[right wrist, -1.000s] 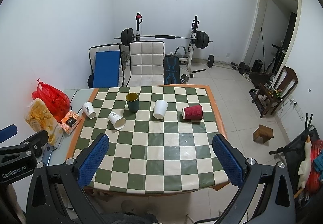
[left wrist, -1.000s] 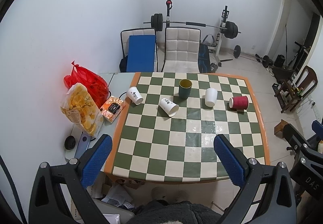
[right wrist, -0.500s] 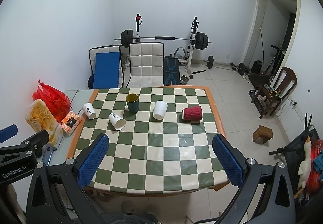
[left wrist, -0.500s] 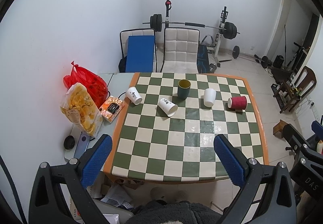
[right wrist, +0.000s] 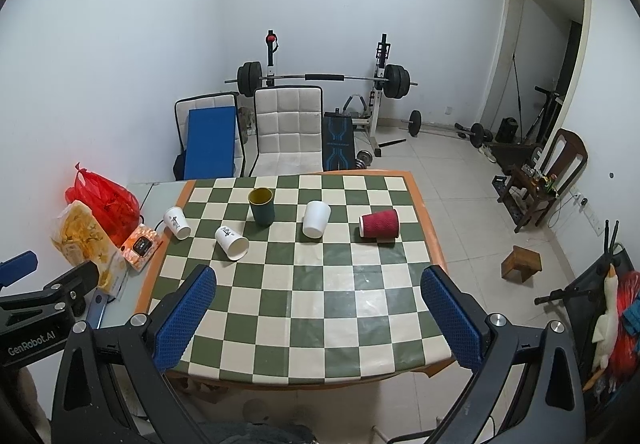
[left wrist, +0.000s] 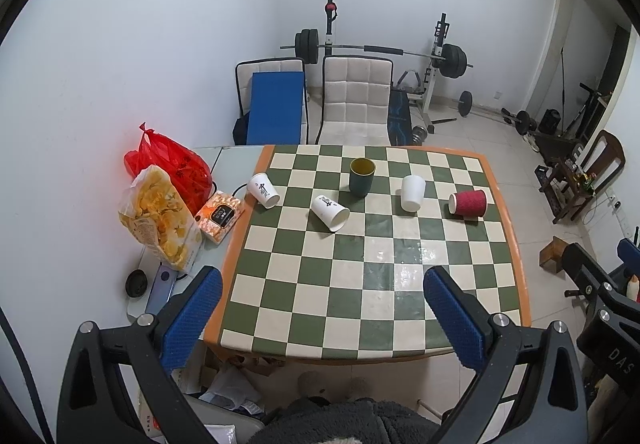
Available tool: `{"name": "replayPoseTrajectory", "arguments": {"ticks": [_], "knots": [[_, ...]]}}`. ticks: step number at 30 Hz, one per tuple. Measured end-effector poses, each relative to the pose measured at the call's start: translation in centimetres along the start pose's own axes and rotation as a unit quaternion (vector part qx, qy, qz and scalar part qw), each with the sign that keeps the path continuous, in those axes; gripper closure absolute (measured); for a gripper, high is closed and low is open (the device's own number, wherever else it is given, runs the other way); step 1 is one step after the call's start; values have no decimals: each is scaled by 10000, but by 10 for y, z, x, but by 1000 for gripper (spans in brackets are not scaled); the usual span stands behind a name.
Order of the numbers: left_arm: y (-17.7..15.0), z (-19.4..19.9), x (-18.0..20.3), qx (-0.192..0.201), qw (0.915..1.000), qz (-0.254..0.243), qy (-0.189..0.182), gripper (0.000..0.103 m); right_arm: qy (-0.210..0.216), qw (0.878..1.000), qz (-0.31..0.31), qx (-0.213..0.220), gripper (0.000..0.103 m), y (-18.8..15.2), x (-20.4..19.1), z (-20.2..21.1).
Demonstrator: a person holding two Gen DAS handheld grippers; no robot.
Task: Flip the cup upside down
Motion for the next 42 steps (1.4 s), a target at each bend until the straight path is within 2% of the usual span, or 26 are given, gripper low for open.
{"name": "replayPoseTrajectory", "arguments": {"ticks": [21,25,30,42], "knots": [[-3,0,1,5,10000,6,-7,0,68,10000,-60,-31,0,3,0,8],[-6,-7,3,-24,9999,59,81,0,102,9999,-60,-78,0,1,-3,3],[-11,-33,7,-134,9995,152,254,0,157,9995,-65,-263,0,-9,-1,-32],[-16,-128,1,-740,9959,193,486,0,226,9948,145,-982,0,-43,-6,-145]]}}
Point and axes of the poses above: each gripper's, at about its wrist camera, not at the fingertips, and z roughly against the way its jaws point, x to its right, y to its top, the point moved 4 cm from there along -z, roughly the way its jaws point, and after that the axes turned 3 degrees about z, right-handed, at the moved point
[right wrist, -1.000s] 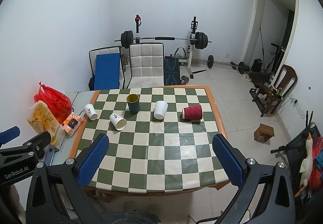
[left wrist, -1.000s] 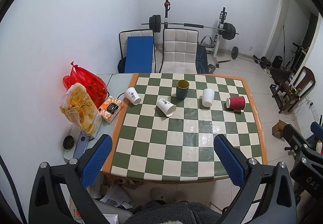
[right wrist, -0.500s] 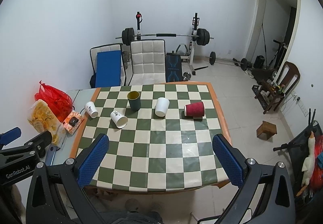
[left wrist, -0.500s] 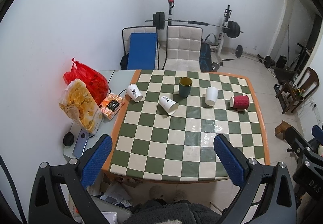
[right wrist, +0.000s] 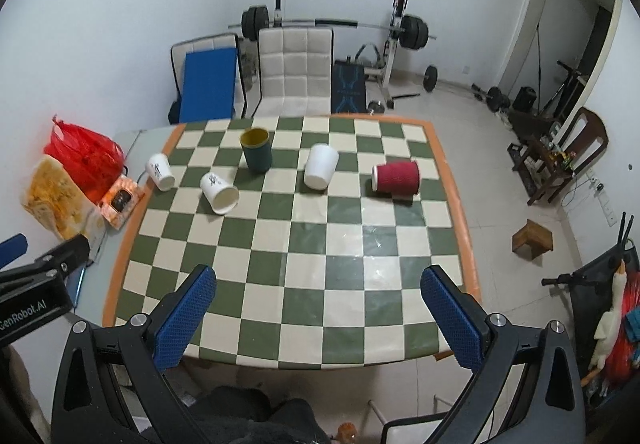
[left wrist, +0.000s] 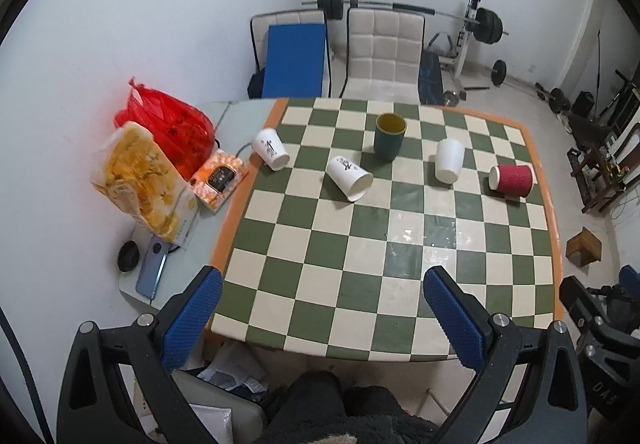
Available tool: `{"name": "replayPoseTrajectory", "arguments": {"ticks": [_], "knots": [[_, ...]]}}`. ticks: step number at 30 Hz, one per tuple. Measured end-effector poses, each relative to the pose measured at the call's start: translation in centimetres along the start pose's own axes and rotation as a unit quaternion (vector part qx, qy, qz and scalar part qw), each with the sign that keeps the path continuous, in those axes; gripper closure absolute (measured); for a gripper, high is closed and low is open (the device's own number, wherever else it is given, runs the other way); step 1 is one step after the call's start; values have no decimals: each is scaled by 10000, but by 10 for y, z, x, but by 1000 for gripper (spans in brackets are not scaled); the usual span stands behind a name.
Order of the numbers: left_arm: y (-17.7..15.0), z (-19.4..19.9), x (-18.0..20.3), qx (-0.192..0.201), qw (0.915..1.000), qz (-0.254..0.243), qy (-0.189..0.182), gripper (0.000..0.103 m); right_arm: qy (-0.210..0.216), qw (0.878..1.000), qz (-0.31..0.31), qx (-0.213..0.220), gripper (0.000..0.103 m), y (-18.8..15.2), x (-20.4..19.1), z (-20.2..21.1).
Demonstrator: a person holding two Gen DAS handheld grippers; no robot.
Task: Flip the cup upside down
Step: 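Move the left tool toward the lying white calligraphy paper cup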
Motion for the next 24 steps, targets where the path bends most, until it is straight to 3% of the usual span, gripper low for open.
{"name": "replayPoseTrajectory", "arguments": {"ticks": [14,24], "knots": [[52,-119,-12,-736,9972,-131,67,0,-153,9961,-168,-847,0,22,-25,-140],[86,-220,-10,-1366,9903,-229,150,0,-119,9872,-302,-1563,0,42,-50,-254]]}}
Point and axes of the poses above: each gripper's, at about its wrist camera, not at the fingertips, and z roughly against the way its jaws point, x to its right, y to its top, the point moved 4 cm from there along -z, roughly the way its jaws point, and after that the axes turned 3 degrees about z, right-handed, at the moved point
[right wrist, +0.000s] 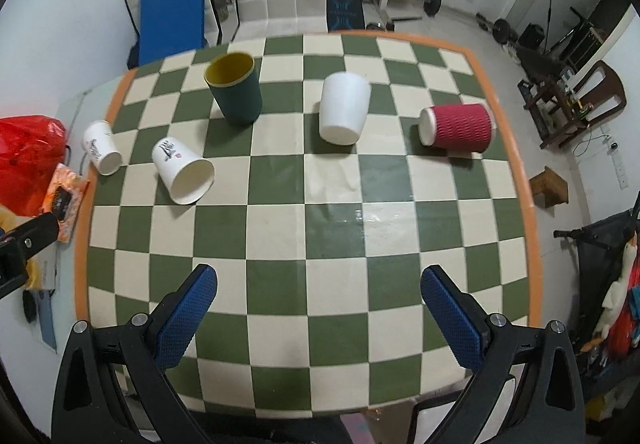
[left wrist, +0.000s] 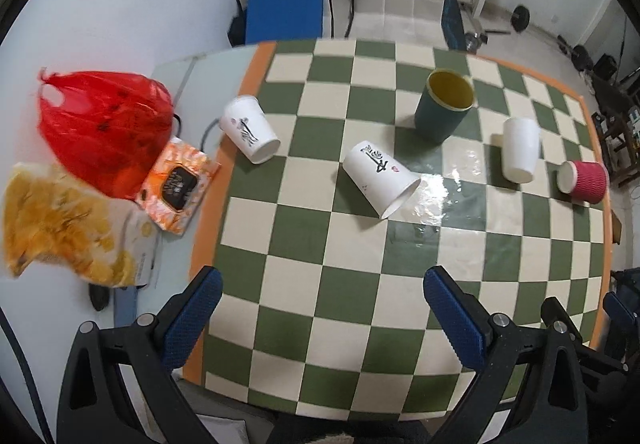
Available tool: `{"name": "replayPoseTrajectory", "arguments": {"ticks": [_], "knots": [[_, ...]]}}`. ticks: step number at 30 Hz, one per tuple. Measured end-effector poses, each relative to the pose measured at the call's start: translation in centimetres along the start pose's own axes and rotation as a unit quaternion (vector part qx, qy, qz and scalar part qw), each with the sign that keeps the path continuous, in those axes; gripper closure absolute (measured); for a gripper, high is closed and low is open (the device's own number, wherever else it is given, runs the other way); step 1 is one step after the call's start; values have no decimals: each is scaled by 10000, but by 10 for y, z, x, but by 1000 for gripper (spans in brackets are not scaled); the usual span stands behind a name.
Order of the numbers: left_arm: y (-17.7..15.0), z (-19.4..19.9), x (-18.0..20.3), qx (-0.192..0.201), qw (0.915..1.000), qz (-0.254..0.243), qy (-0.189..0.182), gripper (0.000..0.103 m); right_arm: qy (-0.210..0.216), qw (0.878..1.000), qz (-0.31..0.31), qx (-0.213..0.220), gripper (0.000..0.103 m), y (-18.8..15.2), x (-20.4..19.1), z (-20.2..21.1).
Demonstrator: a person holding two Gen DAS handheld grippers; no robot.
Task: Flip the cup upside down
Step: 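Move the left tool toward the lying white calligraphy paper cup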
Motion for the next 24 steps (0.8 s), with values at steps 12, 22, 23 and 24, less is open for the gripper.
{"name": "replayPoseTrajectory", "arguments": {"ticks": [12,22,23,24], "knots": [[57,-100,7,-772,9969,148,29,0,-150,9960,137,-868,0,32,-17,-116],[83,-175,10,-2229,9538,1598,-1227,2,-401,9920,244,-1169,0,42,-19,-161],[85,-180,11,-2275,9513,1651,-1269,2,-409,9917,240,-1192,0,43,-19,-164],[88,-185,12,-2283,9510,1680,-1236,3,-397,9914,227,-1228,0,44,-18,-167]]}}
Point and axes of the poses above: each gripper's, at about its wrist camera, not at the fingertips, and z roughly against the way its jaws point, x to its right, y to its top, the point moved 4 cm from there along -z, roughly the way its jaws point, and after that the axes turned 3 degrees about z, right-handed, at the moved point
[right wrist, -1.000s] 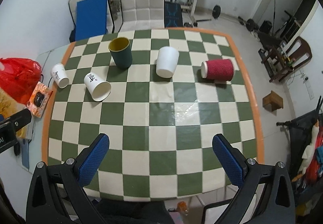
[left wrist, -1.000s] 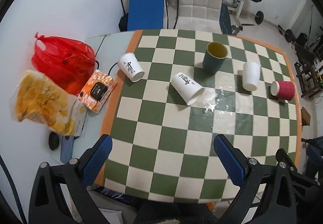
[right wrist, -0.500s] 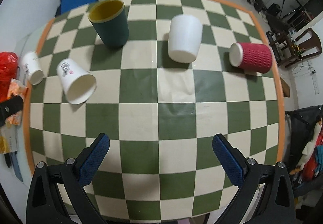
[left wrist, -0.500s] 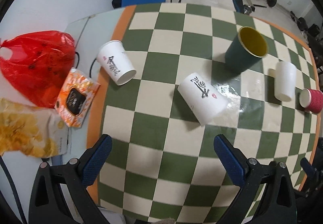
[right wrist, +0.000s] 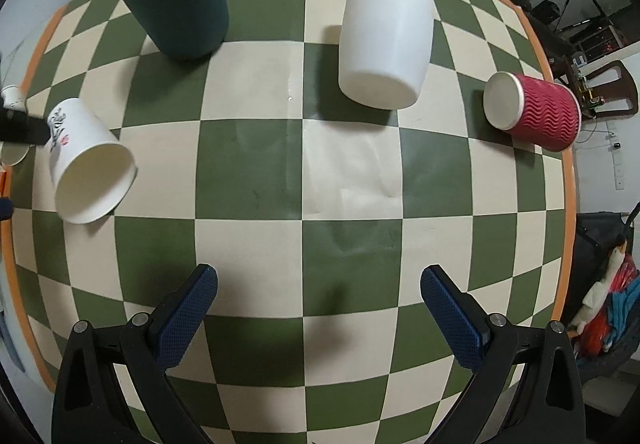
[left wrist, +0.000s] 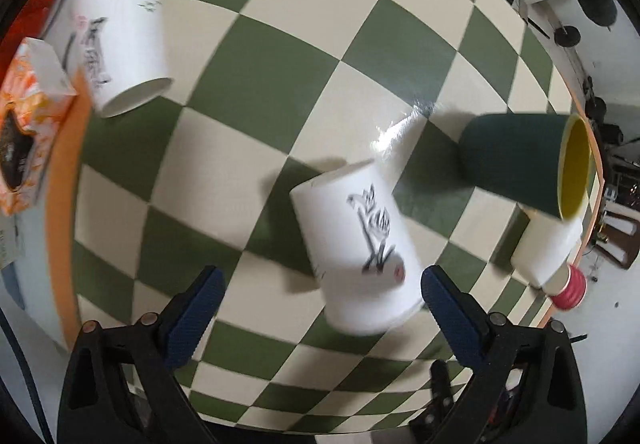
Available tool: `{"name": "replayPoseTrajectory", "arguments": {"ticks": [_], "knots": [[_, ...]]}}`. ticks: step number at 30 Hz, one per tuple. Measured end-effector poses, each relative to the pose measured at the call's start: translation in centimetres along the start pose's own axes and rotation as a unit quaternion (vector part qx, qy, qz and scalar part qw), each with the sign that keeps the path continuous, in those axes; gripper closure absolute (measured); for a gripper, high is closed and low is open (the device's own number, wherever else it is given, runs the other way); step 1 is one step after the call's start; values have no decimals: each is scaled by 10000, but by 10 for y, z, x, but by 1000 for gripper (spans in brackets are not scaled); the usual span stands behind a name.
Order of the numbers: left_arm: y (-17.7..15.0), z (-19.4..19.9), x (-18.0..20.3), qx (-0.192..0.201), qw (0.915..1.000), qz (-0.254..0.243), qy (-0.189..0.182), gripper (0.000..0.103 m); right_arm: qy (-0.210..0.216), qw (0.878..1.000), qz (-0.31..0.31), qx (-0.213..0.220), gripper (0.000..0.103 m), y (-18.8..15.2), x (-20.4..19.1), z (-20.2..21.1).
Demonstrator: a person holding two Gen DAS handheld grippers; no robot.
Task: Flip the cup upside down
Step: 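Move the left tool toward the lying white calligraphy paper cup, then close the left tool on the paper cup and lift it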
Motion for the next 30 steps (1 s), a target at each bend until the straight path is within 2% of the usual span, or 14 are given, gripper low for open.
{"name": "replayPoseTrajectory", "arguments": {"ticks": [7,16,21,30], "knots": [[13,-21,13,-134,9994,-184,264,3,-43,9999,-20,-103,0,9,1,-12],[12,-19,27,-57,9985,-427,341,3,-53,9999,-11,-131,0,12,-1,-14],[10,-10,30,-29,9979,-533,374,15,-48,9999,-46,-123,0,13,-1,-11],[9,-13,22,9,9951,-729,668,16,-41,9999,-89,-88,1,13,0,-6]]}}
Point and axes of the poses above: each gripper's, at about its wrist camera, not at the fingertips, and z roughly against the way its jaws point, x to its right, y to its top, the point moved 4 cm from there along -z, roughly the way its jaws point, and after that the axes turned 3 degrees about z, right-handed, at the moved point
